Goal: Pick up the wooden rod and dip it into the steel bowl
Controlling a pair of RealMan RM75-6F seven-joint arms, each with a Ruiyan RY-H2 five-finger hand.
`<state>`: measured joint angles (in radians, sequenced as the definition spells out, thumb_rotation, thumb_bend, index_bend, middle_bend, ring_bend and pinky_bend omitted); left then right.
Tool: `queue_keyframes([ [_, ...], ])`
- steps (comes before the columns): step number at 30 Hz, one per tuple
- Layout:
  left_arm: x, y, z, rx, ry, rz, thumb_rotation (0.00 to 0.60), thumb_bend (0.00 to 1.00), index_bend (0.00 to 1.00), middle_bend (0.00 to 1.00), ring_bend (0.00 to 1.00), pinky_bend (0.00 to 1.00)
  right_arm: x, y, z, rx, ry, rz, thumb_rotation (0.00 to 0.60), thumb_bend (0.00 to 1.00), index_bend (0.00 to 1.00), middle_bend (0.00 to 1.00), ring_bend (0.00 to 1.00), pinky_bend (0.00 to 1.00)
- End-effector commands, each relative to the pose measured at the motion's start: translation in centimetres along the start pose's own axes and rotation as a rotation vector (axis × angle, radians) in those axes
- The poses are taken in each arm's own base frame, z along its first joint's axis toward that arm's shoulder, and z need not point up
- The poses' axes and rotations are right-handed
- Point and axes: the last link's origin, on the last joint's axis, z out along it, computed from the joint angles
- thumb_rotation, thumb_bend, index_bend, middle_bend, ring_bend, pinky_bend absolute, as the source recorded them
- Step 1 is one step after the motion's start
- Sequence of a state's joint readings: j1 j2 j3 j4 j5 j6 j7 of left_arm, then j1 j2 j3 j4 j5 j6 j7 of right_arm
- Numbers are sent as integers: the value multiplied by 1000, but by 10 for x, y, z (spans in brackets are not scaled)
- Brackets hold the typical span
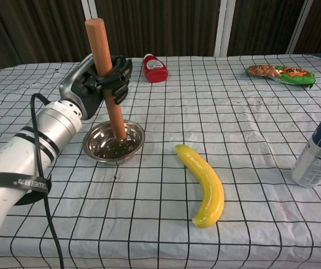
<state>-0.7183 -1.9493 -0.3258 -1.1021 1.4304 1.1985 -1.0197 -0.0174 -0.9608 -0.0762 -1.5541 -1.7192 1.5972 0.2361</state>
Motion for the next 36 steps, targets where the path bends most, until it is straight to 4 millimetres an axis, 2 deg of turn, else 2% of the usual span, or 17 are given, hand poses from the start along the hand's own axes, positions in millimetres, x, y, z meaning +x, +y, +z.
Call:
queue_keyframes([
  [1, 20, 34, 7, -93, 8, 106, 600, 526, 1000, 1000, 979, 1000, -1, -1, 0, 1, -2, -1, 600, 367, 0, 0, 0, 0],
  [3, 40, 43, 12, -118, 33, 252, 600, 512, 1000, 1000, 978, 1000, -1, -1, 0, 2, -3, -1, 600, 367, 0, 0, 0, 0],
  [5, 65, 43, 15, -132, 63, 481, 600, 502, 1000, 1000, 978, 1000, 0, -1, -1, 4, -3, 1, 600, 367, 0, 0, 0, 0],
  [6, 83, 38, 15, -119, 85, 622, 600, 499, 1000, 1000, 977, 1000, 0, -1, -1, 4, -1, 1, 600, 368, 0, 0, 0, 0],
  [9, 120, 20, 7, -46, 106, 875, 600, 485, 1000, 1000, 976, 1000, 1, 0, -1, 2, 4, 3, 600, 367, 0, 0, 0, 0],
  [12, 145, 2, -5, 37, 102, 1044, 600, 414, 1000, 1000, 968, 1000, -1, -2, 0, 5, -2, 1, 600, 367, 0, 0, 0, 0],
  [15, 158, -15, -13, 119, 69, 1164, 600, 308, 994, 1000, 949, 1000, -3, -4, 0, 12, -9, -3, 600, 367, 0, 0, 0, 0],
  [17, 163, -21, -17, 144, 57, 1198, 600, 272, 970, 1000, 932, 1000, -3, -4, 1, 11, -10, -4, 600, 367, 0, 0, 0, 0],
  [22, 173, -32, -27, 192, 34, 1277, 600, 261, 912, 1000, 890, 1000, -3, -4, 2, 5, -9, -6, 600, 367, 0, 0, 0, 0],
  [28, 175, -55, -42, 293, 5, 1257, 600, 258, 766, 995, 755, 976, -4, -4, 1, 4, -10, -7, 600, 367, 0, 0, 0, 0],
  [30, 171, -63, -45, 332, 10, 1190, 600, 255, 711, 961, 700, 928, -4, -4, 1, 5, -9, -7, 600, 367, 0, 0, 0, 0],
  [31, 169, -66, -46, 352, 8, 1153, 600, 255, 650, 898, 633, 860, -4, -4, 1, 5, -8, -7, 600, 368, 0, 0, 0, 0],
  [33, 165, -72, -46, 388, -18, 1096, 600, 256, 525, 752, 496, 706, -3, -4, 1, 5, -8, -7, 600, 368, 0, 0, 0, 0],
  [34, 164, -73, -46, 394, -30, 1087, 600, 255, 412, 615, 382, 567, -3, -4, 1, 5, -8, -6, 600, 368, 0, 0, 0, 0],
  [36, 160, -74, -46, 396, -46, 1060, 600, 254, 280, 446, 255, 412, -3, -4, 1, 4, -7, -6, 600, 368, 0, 0, 0, 0],
])
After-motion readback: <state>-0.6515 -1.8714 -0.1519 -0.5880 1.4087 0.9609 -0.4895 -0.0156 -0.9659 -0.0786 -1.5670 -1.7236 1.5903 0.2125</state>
